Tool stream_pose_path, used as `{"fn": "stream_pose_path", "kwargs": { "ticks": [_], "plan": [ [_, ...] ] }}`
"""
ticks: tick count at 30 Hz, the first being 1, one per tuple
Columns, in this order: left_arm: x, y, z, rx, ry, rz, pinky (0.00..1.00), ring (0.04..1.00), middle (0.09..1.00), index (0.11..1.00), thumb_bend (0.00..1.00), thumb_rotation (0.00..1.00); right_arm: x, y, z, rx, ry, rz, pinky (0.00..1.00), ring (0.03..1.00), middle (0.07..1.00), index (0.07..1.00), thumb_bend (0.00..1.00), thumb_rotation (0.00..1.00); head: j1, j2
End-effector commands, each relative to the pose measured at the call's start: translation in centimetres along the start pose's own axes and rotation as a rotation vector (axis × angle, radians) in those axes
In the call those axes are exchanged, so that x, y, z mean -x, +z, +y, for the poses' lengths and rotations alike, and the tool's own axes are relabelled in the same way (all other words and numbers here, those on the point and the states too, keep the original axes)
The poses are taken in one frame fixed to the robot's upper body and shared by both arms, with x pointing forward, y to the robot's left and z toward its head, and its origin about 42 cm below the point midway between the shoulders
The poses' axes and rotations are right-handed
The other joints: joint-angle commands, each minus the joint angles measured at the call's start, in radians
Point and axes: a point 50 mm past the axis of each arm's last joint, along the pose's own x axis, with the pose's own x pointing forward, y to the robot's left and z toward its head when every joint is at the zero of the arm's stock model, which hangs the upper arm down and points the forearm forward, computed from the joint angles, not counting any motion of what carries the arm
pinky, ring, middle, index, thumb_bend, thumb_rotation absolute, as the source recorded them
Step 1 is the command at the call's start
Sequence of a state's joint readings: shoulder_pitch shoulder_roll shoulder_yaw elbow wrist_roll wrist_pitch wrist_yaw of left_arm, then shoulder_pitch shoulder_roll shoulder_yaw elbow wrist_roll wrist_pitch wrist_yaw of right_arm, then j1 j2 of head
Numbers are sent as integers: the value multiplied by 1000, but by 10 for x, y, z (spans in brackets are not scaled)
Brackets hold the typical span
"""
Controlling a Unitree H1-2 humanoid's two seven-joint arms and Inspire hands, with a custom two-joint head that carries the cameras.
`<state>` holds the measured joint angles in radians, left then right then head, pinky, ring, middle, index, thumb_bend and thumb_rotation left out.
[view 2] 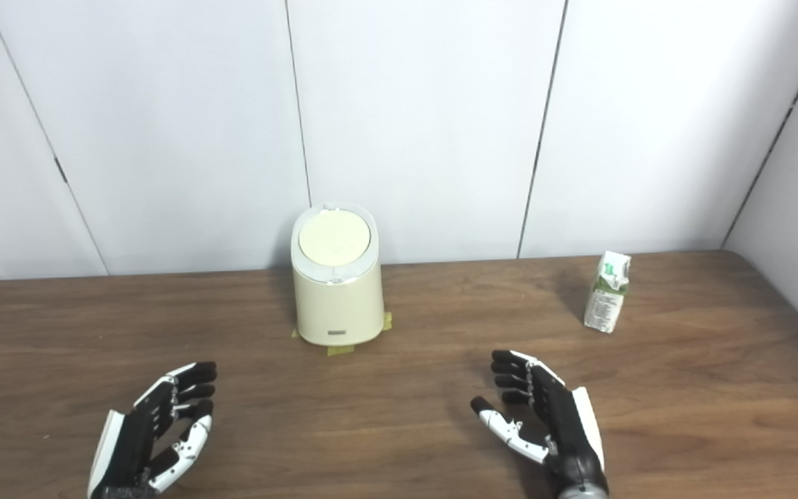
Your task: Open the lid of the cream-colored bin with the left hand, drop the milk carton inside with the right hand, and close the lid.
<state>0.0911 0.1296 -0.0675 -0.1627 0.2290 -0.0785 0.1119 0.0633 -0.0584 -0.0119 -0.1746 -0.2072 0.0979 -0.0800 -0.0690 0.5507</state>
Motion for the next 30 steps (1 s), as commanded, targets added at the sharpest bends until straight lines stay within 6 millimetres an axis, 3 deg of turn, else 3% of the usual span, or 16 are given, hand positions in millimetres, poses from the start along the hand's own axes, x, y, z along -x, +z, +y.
{"fn": "stream_pose_path", "kwargs": {
  "ticks": [1,4,18,20,22,24,28,30],
  "plan": [
    [1,-4,-3,-13,14,-6,644,736,765,748,192,113,-2,5,1,6,14,-19,646,714,726,708,276,160,-1,1],
    [1,-4,-3,-6,14,-7,640,733,764,748,191,82,-1,6,1,8,12,-16,638,707,721,707,277,163,-1,1],
    [1,-1,-5,13,25,5,648,742,769,750,195,119,-2,3,-1,10,15,-16,640,710,723,710,274,130,2,-6],
    [1,2,-6,-23,10,-10,649,746,774,760,216,180,-2,2,-2,1,13,-17,636,706,721,710,278,108,4,-6],
    [1,8,-5,-61,-10,-31,649,755,789,783,309,382,-2,3,-2,-2,12,-15,638,706,721,710,280,99,2,-4],
    [-1,17,-6,-62,-16,-37,669,776,810,802,389,477,-2,2,-3,1,16,-15,638,706,720,707,278,93,4,-1],
    [-9,38,-6,-35,-20,-40,787,875,897,891,572,693,-3,1,-3,9,30,-14,646,710,725,714,274,99,4,-2],
    [-17,48,-5,-23,-29,-62,844,923,943,933,625,746,-3,1,-3,13,29,-17,642,708,723,711,277,107,1,-2]
  ]
}}
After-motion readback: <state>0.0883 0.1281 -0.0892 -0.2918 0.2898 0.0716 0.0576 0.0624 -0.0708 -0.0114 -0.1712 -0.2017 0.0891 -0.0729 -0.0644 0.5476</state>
